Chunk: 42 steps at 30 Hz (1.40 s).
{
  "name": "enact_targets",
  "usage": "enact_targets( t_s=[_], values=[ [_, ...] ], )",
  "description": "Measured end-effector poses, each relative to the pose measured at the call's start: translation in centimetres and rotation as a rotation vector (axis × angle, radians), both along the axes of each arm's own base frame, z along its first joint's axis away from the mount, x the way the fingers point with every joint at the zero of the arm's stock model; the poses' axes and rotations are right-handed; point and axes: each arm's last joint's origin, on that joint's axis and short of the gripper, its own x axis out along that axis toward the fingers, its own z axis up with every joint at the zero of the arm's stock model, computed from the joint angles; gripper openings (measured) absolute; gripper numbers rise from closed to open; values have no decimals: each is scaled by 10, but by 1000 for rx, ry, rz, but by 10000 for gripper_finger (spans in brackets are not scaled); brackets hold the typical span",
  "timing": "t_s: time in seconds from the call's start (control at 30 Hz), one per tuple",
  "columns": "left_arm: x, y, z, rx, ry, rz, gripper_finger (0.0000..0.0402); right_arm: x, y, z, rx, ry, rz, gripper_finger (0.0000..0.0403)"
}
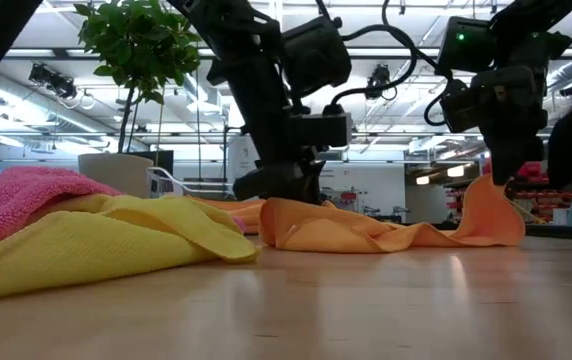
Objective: Fold microfiber towels
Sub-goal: Fold the orange microfiber cloth
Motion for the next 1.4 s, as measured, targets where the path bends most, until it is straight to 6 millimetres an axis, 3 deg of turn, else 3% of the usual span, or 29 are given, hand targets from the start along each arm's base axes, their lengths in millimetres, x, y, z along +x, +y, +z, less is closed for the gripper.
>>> enact_targets(
  t_s=[0.27,0.47,0.67,0.77,0.87,1.07,1.2,1.33,1.4],
  values=[
    [-1,2,0,12,13,-17,104,0,0,0,-3,-3,6,3],
    [3,-2,2,1,-32,-10,16,0,0,0,-4,-4,6,3],
    [7,-6,12,-90,-125,131,6,-1,0,1,-16,-6,25,3],
    [7,-6,46,-134,-154,211,6,-5,4,14,-11,1,56,3],
    [5,-7,93,-154,-189,235,5,-12,12,45,-42,-25,86,3],
    [-10,-10,198,-191,-308,244,4,-33,34,141,-148,-223,84,3],
    [-29,-9,268,-220,-456,240,4,-54,45,207,-233,-423,86,3],
    [-50,-7,320,-239,-595,228,3,-69,48,254,-320,-596,117,3],
    [-59,-3,335,-239,-640,236,3,-74,46,270,-373,-631,124,3]
  ],
)
